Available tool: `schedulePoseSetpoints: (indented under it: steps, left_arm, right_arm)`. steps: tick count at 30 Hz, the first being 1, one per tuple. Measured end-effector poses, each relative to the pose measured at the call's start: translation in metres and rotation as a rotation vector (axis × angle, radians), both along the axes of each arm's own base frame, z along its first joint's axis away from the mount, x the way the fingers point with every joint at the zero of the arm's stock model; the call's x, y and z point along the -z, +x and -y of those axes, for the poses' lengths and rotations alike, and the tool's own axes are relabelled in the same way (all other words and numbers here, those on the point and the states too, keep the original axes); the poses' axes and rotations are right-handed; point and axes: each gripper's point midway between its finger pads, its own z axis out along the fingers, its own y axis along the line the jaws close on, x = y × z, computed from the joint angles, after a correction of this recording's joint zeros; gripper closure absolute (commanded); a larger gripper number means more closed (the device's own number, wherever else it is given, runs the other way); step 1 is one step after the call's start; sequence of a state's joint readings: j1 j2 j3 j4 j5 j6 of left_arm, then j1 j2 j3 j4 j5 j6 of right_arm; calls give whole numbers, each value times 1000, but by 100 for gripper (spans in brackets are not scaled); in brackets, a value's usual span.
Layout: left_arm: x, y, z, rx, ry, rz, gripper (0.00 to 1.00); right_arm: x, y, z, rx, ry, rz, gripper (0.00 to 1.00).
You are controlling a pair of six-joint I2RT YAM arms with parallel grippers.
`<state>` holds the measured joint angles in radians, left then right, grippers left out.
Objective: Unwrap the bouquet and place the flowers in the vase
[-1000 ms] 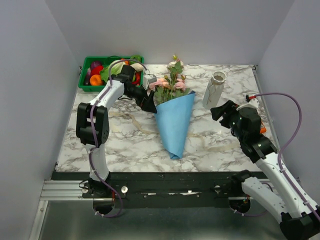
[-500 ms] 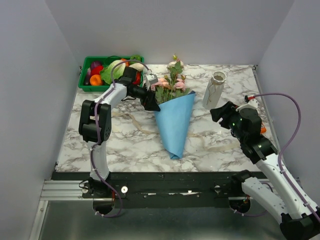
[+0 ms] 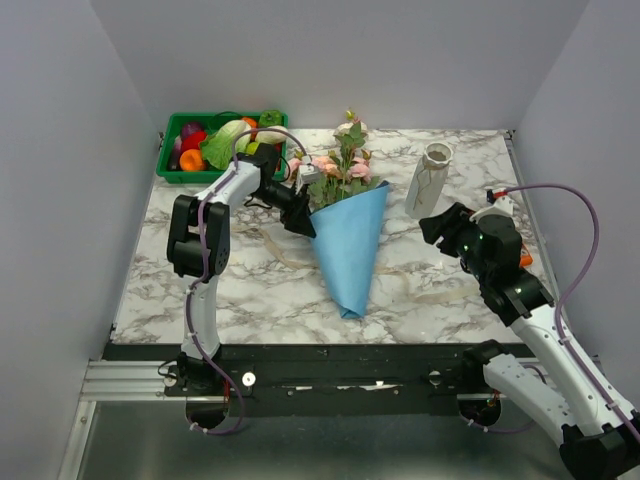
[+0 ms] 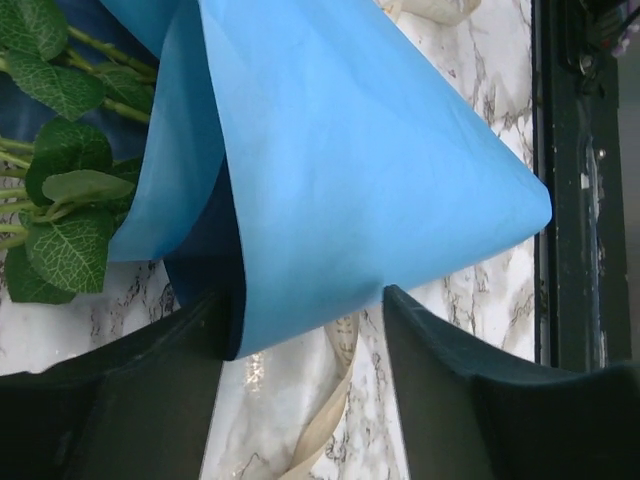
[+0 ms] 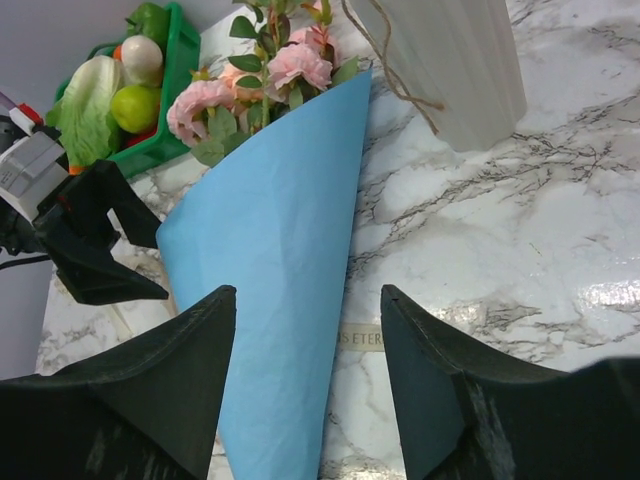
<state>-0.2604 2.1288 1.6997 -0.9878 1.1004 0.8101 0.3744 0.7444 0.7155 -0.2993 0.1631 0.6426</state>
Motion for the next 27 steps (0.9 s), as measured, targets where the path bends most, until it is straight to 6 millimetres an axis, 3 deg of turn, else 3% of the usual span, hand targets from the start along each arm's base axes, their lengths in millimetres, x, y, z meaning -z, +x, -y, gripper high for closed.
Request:
schedulePoseSetpoints:
  steps: [8, 12, 16, 20, 21, 22, 23, 24, 26, 27]
  left_arm:
    - [-7, -7, 2, 14, -13, -24, 74]
    - [-15, -5, 4, 9, -27, -31, 100]
    - [-39, -1, 8, 9, -45, -27, 100]
    - [-87, 1, 20, 31, -75, 16, 100]
    - [-98, 2, 24, 40, -87, 36, 98]
    - [-113, 0, 32, 57, -105, 59, 87]
    - [-121, -3, 37, 67, -115, 68, 73]
    - [-127, -5, 42, 76, -122, 72, 49]
    - [-134, -20, 56, 94, -117, 27, 32]
    - [-133, -27, 62, 97, -108, -9, 19]
  right_arm:
    - [-5, 2, -1, -4, 7, 14, 36]
    - [-6, 2, -2, -6, 9, 16, 38]
    - [-7, 1, -2, -7, 12, 21, 38]
    - [-11, -1, -1, -6, 19, 33, 38]
    - [-12, -1, -1, -6, 20, 35, 38]
    - [-13, -1, -1, -6, 21, 39, 38]
    - [-13, -2, -1, -6, 22, 41, 37]
    - [-14, -2, -1, -6, 23, 42, 35]
    - [-16, -3, 0, -5, 29, 49, 28]
    - [-17, -4, 0, -4, 33, 53, 26]
